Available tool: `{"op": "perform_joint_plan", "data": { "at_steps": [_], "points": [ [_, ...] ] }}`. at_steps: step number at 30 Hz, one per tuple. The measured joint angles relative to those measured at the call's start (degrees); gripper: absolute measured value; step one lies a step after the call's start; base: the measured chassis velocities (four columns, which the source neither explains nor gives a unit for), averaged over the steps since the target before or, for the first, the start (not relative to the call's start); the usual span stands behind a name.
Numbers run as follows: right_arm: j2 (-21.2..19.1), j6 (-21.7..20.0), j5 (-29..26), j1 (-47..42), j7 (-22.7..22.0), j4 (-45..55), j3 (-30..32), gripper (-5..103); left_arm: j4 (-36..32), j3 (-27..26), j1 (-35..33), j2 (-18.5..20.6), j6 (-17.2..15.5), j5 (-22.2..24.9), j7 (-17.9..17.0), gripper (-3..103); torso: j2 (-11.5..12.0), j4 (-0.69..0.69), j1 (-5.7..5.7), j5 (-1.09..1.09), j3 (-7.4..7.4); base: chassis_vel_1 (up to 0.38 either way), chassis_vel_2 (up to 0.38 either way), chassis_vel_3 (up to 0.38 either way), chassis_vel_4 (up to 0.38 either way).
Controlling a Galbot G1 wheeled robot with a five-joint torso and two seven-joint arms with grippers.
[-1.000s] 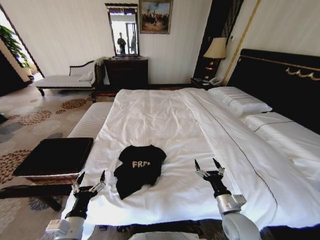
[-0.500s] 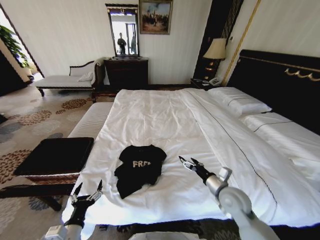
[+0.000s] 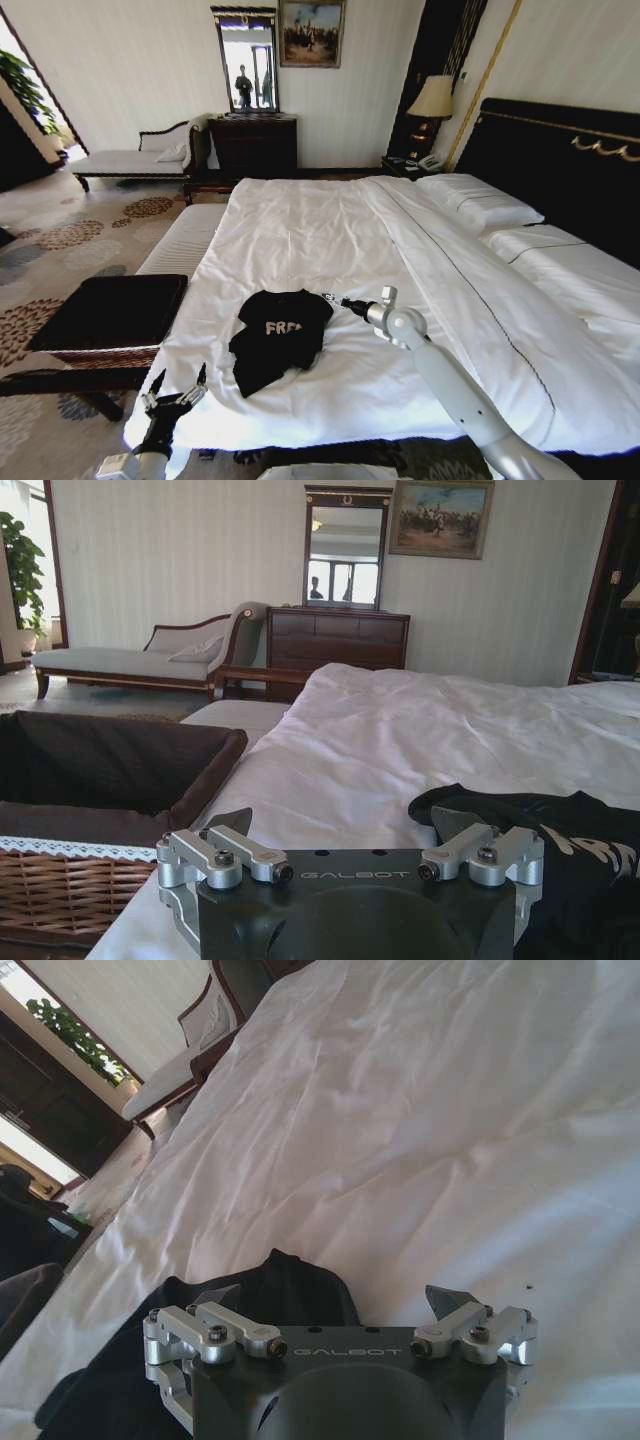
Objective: Fold the clothes on the bed and place them into the basket.
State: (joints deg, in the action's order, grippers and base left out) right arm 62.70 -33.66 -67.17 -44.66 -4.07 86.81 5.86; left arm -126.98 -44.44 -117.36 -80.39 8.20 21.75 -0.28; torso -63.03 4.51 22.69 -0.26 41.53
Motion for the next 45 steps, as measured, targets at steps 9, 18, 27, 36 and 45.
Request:
{"op": "perform_joint_plan", "data": {
  "at_steps": [9,18,27,36,45],
  "points": [
    [1.8,1.0,4.4,5.2,2.9,-7.1,-5.0,102,0.5,0.7,1.6,-0.4,-1.1,-1.0,-0.9,100,0.0,0.00,0.00,0.00,-0.01,0.000,0.000,0.000,0.000],
    [4.9,1.0,5.9,7.0,2.9,-9.7,-8.5,79,0.8,-0.1,1.6,-0.4,-1.1,-0.4,-1.1,100,0.0,0.00,-0.01,0.00,-0.01,0.000,0.000,0.000,0.000],
    [5.9,1.7,7.0,7.3,3.2,-12.6,-7.8,51,1.3,-0.7,2.0,-0.5,-0.9,0.7,-1.0,100,0.0,0.00,-0.01,0.00,-0.01,0.000,0.000,0.000,0.000],
    [4.9,1.7,6.3,6.2,3.1,-11.3,-6.6,20,2.0,-0.8,2.7,0.0,-1.1,1.6,-1.0,100,0.0,0.01,-0.01,0.00,-0.01,0.000,0.000,0.000,0.000],
    [4.8,1.3,5.7,4.9,2.5,-10.0,-6.1,1,2.9,-0.9,4.6,1.1,-3.6,4.4,-1.3,100,0.0,0.00,-0.01,0.00,-0.01,0.000,0.000,0.000,0.000]
  ]
}}
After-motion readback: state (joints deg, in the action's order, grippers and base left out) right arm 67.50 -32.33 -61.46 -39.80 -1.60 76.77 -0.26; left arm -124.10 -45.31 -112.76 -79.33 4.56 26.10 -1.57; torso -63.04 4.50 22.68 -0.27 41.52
